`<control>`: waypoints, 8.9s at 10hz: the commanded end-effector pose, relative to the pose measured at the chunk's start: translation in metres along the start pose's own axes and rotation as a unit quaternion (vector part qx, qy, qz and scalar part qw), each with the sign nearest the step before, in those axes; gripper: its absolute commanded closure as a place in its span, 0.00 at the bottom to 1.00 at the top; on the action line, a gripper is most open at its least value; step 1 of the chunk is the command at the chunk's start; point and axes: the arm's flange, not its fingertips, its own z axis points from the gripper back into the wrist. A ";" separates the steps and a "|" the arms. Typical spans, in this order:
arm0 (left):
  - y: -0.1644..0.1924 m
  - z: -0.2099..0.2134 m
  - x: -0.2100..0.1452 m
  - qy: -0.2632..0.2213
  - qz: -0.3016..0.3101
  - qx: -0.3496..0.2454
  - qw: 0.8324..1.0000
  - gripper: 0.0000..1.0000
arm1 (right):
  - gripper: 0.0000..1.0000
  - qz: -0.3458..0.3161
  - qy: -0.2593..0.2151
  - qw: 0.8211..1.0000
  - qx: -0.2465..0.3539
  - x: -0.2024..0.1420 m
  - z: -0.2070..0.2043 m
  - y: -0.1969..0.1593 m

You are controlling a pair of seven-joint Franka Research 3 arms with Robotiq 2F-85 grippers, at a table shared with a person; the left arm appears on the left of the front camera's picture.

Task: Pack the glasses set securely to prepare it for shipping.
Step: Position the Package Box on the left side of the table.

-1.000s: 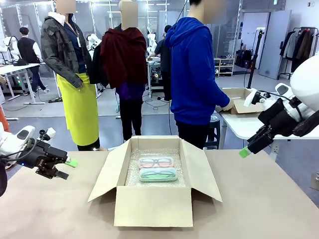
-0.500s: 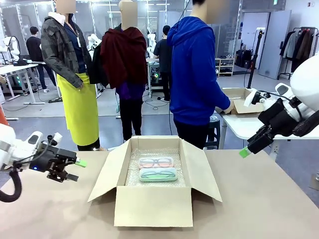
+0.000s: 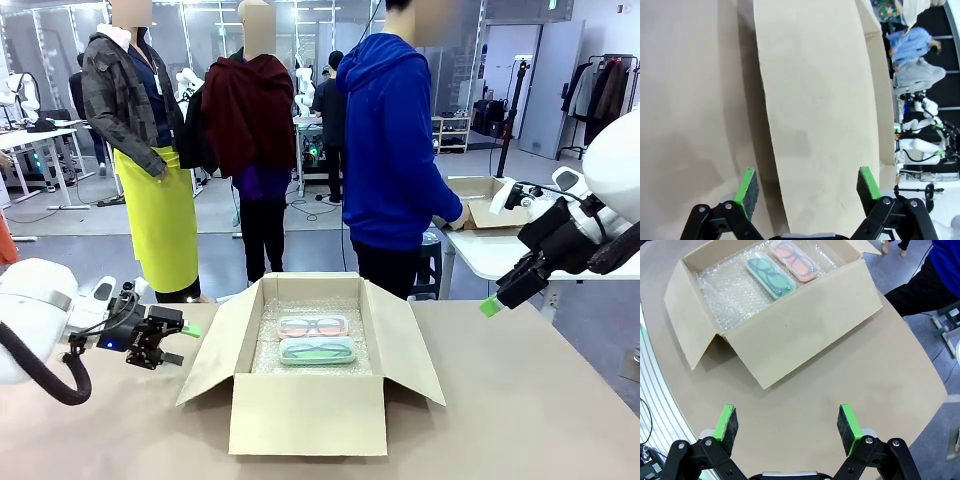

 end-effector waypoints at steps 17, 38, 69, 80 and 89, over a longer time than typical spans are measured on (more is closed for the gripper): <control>-0.008 0.000 -0.002 0.059 0.076 -0.161 0.982 1.00 | 0.00 -0.007 0.003 1.000 -0.001 0.002 0.000 0.001; 0.093 0.207 0.079 0.029 0.062 -0.160 0.985 0.99 | 0.00 -0.007 0.003 1.000 -0.001 0.002 0.000 0.001; 0.081 0.430 0.086 -0.030 -0.097 0.055 0.993 0.00 | 0.00 -0.007 0.003 1.000 -0.001 0.002 0.000 0.001; -0.226 0.141 -0.028 0.218 -0.494 0.168 0.825 0.00 | 0.00 -0.007 0.003 1.000 -0.001 0.002 0.000 0.001; -0.226 0.124 -0.025 0.207 -0.495 0.164 0.828 0.00 | 0.00 -0.007 0.003 1.000 -0.001 0.002 0.000 0.001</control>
